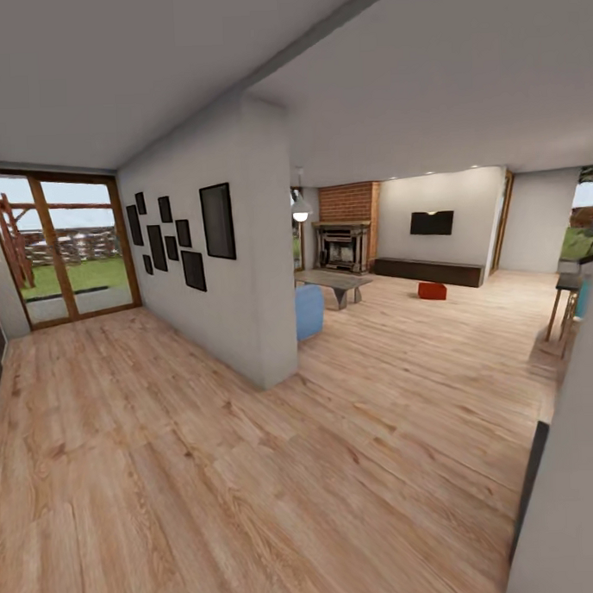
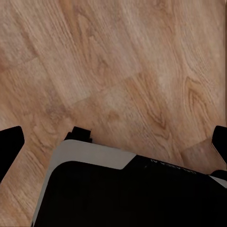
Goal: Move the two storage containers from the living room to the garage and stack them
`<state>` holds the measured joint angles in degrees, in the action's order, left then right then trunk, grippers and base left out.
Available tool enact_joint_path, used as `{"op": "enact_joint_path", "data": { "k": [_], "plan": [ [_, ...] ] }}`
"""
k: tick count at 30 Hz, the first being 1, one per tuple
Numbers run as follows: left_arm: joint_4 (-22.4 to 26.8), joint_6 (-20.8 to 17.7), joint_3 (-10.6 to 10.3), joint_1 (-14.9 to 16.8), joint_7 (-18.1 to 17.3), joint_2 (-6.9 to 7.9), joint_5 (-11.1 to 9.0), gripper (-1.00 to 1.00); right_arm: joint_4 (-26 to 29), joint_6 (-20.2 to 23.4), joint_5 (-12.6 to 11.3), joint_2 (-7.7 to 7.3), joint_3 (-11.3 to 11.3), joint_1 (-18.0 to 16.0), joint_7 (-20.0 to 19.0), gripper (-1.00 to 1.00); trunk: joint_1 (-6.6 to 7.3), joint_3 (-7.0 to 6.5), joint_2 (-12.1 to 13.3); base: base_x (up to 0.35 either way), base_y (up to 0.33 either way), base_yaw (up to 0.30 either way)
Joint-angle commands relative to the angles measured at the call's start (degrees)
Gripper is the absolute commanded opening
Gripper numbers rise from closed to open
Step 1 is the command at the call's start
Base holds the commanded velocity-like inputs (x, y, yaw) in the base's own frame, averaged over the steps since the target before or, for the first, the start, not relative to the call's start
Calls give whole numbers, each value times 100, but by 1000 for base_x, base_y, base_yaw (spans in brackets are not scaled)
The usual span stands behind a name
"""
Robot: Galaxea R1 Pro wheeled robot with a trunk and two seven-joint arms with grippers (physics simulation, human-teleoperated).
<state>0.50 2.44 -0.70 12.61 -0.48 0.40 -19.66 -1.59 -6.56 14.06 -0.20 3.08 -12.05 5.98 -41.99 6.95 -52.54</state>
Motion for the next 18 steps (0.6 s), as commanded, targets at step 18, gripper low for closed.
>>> {"op": "enact_joint_path", "data": {
  "k": [18],
  "plan": [
    [-6, -24, -9, 5, -5, 11, -54, 100, -17, -28, -38, 28, 83, -8, 66, 100, -4, 8, -6, 323, 0, 0]
  ]
}}
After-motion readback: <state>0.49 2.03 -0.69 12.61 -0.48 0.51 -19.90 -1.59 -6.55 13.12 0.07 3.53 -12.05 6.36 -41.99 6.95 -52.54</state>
